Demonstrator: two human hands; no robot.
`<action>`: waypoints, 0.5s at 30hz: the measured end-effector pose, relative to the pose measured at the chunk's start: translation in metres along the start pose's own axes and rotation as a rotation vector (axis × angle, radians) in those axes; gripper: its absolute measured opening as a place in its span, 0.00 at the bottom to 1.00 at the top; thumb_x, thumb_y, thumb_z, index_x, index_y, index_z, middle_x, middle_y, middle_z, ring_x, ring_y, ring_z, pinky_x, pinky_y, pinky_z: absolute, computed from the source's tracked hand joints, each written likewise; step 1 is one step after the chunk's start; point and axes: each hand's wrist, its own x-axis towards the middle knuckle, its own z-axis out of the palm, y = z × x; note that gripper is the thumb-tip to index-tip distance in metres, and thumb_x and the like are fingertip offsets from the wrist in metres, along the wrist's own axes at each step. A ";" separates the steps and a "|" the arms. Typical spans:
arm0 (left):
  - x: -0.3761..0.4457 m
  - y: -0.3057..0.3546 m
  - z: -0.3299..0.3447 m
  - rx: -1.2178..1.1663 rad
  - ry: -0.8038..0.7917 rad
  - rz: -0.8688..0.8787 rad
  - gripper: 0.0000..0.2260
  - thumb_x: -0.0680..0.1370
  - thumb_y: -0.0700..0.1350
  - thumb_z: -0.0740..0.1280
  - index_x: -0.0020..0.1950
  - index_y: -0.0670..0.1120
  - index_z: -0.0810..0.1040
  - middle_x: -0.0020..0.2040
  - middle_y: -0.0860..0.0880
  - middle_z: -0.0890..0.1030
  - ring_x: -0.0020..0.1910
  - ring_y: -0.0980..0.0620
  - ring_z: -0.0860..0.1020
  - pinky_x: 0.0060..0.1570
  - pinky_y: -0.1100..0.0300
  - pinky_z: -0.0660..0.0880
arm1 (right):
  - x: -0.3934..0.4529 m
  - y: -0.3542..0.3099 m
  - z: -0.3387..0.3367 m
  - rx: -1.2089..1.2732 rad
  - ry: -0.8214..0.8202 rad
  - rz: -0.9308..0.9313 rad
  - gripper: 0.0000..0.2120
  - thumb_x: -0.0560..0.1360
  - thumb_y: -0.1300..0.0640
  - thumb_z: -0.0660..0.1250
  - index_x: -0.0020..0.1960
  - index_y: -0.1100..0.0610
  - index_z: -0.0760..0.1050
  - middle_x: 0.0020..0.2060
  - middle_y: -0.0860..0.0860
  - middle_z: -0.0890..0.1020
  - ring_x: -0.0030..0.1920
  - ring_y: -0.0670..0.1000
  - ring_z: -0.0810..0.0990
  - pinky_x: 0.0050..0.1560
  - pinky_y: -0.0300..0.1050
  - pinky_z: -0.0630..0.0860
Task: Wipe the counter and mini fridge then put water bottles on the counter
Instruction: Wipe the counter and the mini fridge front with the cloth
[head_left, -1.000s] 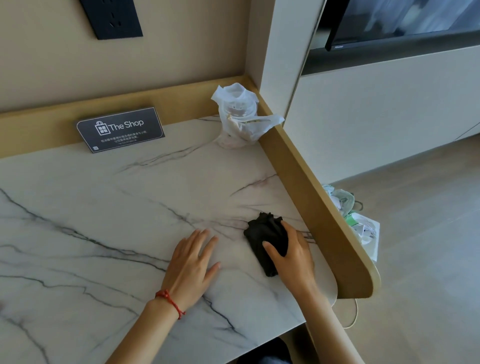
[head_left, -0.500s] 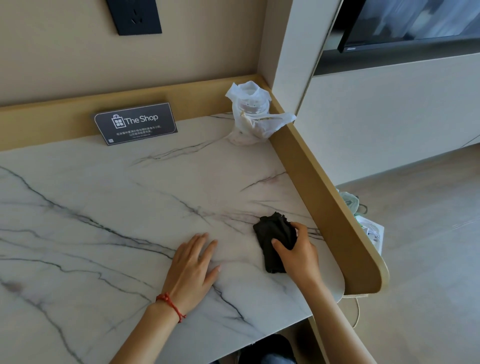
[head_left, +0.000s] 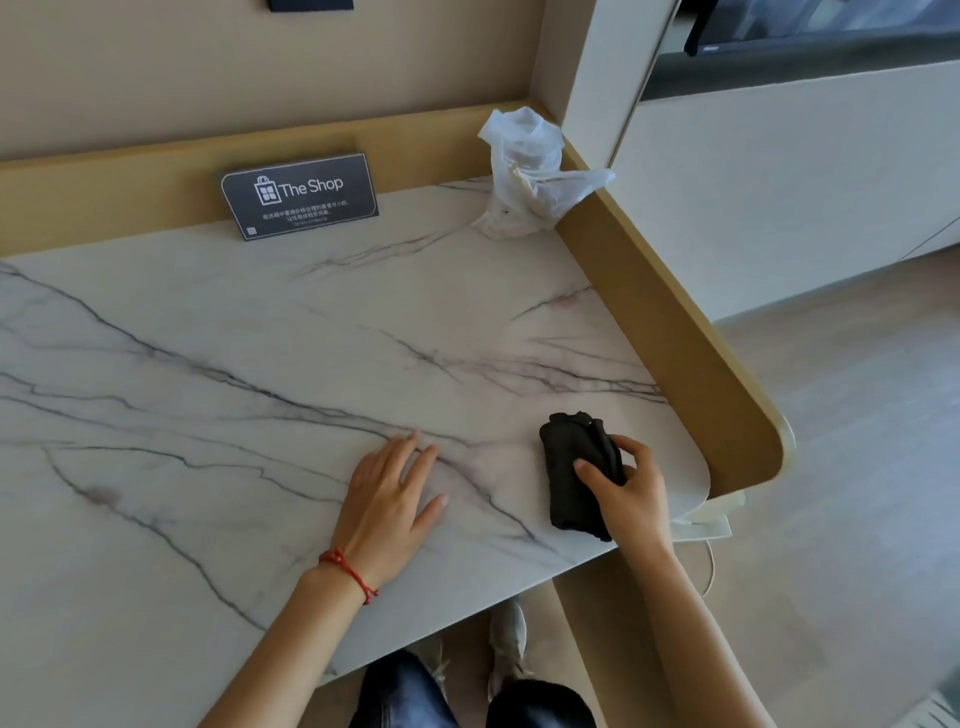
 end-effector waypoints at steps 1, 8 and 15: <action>-0.003 0.000 0.000 0.004 0.004 0.005 0.25 0.74 0.53 0.55 0.59 0.36 0.77 0.58 0.35 0.77 0.57 0.36 0.77 0.53 0.41 0.75 | -0.007 0.002 0.000 0.023 0.001 -0.005 0.22 0.70 0.55 0.72 0.60 0.49 0.68 0.48 0.53 0.78 0.48 0.55 0.79 0.48 0.56 0.79; -0.036 0.008 0.007 0.076 0.023 -0.009 0.29 0.76 0.57 0.51 0.62 0.37 0.74 0.62 0.35 0.75 0.62 0.36 0.73 0.58 0.39 0.72 | -0.045 0.019 -0.013 0.163 -0.017 -0.104 0.21 0.70 0.58 0.72 0.60 0.49 0.70 0.48 0.50 0.77 0.45 0.43 0.78 0.30 0.30 0.75; -0.091 0.043 0.032 0.153 0.110 -0.100 0.26 0.74 0.53 0.54 0.60 0.36 0.76 0.59 0.35 0.77 0.59 0.35 0.75 0.55 0.38 0.73 | -0.073 0.051 -0.046 0.212 -0.126 -0.225 0.21 0.71 0.60 0.71 0.61 0.50 0.70 0.47 0.44 0.77 0.42 0.33 0.78 0.30 0.27 0.73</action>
